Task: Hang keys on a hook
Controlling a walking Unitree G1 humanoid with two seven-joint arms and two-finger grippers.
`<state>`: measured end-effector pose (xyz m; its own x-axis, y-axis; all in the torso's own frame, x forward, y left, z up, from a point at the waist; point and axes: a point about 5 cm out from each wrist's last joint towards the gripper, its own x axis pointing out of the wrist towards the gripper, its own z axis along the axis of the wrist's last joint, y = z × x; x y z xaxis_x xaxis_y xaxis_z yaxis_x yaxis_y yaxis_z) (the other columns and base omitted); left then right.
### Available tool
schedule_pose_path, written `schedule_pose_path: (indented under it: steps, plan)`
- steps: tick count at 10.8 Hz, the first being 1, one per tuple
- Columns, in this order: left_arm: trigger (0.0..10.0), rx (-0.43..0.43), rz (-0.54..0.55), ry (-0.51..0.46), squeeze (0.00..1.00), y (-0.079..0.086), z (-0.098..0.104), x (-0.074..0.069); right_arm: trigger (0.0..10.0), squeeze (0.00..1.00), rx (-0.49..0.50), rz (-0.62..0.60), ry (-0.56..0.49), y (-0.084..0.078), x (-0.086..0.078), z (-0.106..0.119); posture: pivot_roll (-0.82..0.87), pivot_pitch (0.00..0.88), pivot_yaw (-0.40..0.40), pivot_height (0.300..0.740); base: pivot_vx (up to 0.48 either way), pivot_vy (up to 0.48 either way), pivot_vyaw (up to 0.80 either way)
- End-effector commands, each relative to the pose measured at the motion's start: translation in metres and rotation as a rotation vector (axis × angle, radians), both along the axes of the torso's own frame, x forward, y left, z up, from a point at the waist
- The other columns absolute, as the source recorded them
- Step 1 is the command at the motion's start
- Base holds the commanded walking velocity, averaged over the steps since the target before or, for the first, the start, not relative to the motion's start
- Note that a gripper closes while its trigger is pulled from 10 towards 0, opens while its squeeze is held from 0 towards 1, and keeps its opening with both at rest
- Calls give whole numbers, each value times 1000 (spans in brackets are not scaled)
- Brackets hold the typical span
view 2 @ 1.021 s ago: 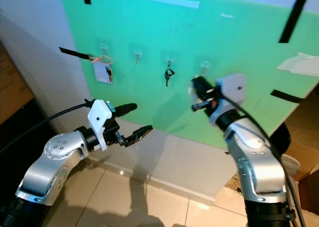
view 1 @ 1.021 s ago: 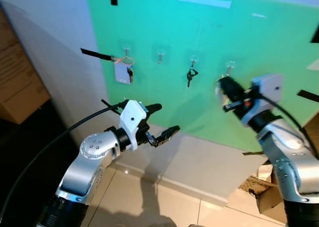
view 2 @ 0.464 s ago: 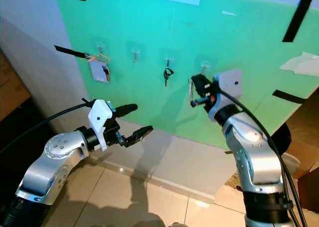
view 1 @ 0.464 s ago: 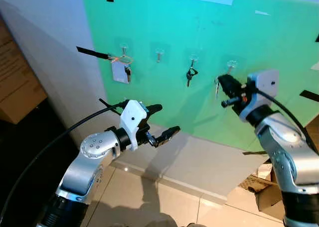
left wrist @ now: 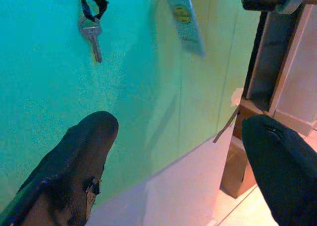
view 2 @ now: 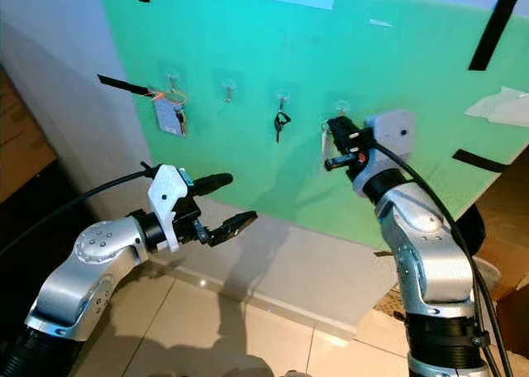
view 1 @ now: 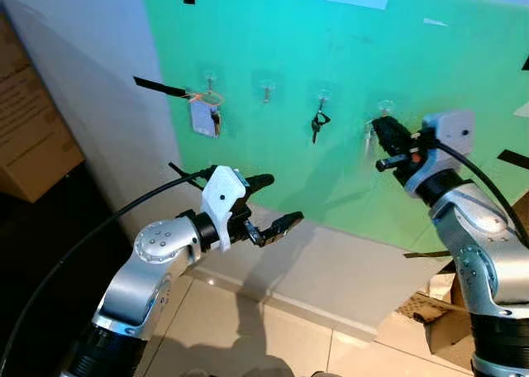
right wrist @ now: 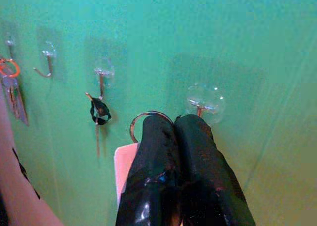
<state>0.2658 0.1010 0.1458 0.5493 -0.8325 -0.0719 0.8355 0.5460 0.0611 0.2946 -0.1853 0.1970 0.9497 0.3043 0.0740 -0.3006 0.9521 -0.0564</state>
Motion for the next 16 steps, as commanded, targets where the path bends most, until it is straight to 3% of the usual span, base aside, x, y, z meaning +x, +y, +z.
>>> schedule_pose_path:
  steps: [1, 8, 13, 16]
  plan:
    - [10000, 4, -26, -12, 0, -2, 5, -1, 10000, 0, 11, -22, -4, -5, 0, 4, -125, 0, -10, 740, 0, 0, 0]
    - [10000, 8, -33, -3, 0, -2, 4, -1, 10000, 0, 24, -121, 44, -16, 12, 6, -125, 0, -11, 740, 0, 0, 0]
    - [10000, 11, -45, 1, 0, -4, 4, -3, 10000, 0, -101, -62, 113, -7, 20, 2, -122, 0, -19, 740, 0, 0, 0]
    - [10000, 15, -49, 5, 0, -4, 3, -4, 10000, 0, -152, -97, 184, -11, 22, -7, -121, 0, -18, 740, 0, 0, 0]
